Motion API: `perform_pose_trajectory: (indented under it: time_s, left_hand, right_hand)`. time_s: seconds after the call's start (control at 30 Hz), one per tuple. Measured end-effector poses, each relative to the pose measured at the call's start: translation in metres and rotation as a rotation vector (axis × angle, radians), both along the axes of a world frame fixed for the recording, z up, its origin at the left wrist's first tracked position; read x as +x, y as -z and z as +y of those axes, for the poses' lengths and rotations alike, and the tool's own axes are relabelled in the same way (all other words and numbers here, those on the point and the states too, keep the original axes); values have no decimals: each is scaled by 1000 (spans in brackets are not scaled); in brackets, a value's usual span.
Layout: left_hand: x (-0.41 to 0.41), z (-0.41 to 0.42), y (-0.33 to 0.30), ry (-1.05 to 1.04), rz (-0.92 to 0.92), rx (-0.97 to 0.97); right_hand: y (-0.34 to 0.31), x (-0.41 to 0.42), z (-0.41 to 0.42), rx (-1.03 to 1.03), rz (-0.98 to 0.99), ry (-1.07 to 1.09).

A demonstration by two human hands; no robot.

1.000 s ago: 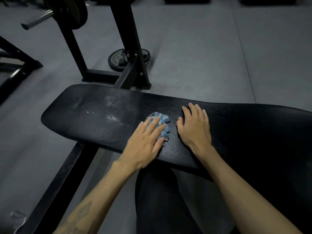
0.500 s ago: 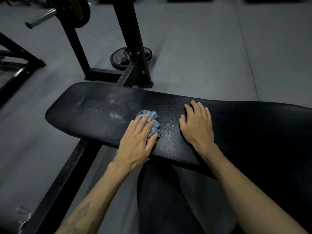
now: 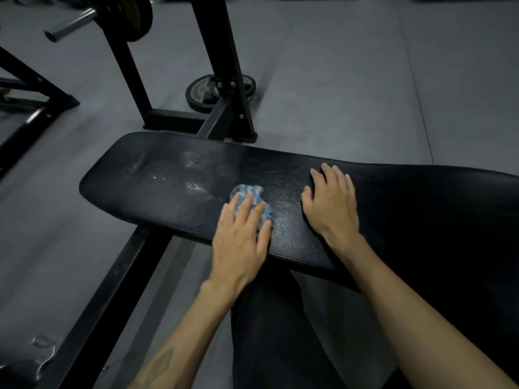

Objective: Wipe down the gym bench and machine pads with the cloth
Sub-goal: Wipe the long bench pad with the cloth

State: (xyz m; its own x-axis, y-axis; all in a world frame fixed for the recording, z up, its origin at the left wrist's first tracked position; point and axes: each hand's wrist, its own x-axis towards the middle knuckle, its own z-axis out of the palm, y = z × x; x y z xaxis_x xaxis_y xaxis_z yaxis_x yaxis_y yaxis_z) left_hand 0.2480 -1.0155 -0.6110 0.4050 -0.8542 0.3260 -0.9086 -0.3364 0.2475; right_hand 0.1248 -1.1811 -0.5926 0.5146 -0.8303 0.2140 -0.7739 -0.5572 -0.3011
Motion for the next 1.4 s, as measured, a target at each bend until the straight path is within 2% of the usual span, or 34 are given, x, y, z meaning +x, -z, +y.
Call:
perform_pose_trajectory:
  time_s: [0.13,0.27,0.33,0.43,0.57,0.8,1.03,1.4]
  left_hand:
    - [7,12,7,242,-72,-2]
    - [11,17,7,33,17,-46]
    - [3,15,6,-2,17,-62]
    - [11,21,8,115,-6,-78]
    - [41,34,11,260,-36,-105]
    - [30,31,13,117,-10,-140]
    - [30,31,11,118,-33,-108]
    - [29,32,9,78,-48,-86]
  right_hand:
    - [-1,1,0,2,35,-15]
    - [-3,5,2,-10,66,-72]
    - [-8,19,5,19,34,-120]
    - [-15,48,24,119,-76,-180]
    - [-2,63,42,70,-8,-156]
    - [0,61,43,32,-4,-145]
    - [-4,61,44,36,81,-158]
    - [-8,84,41,31,48,-371]
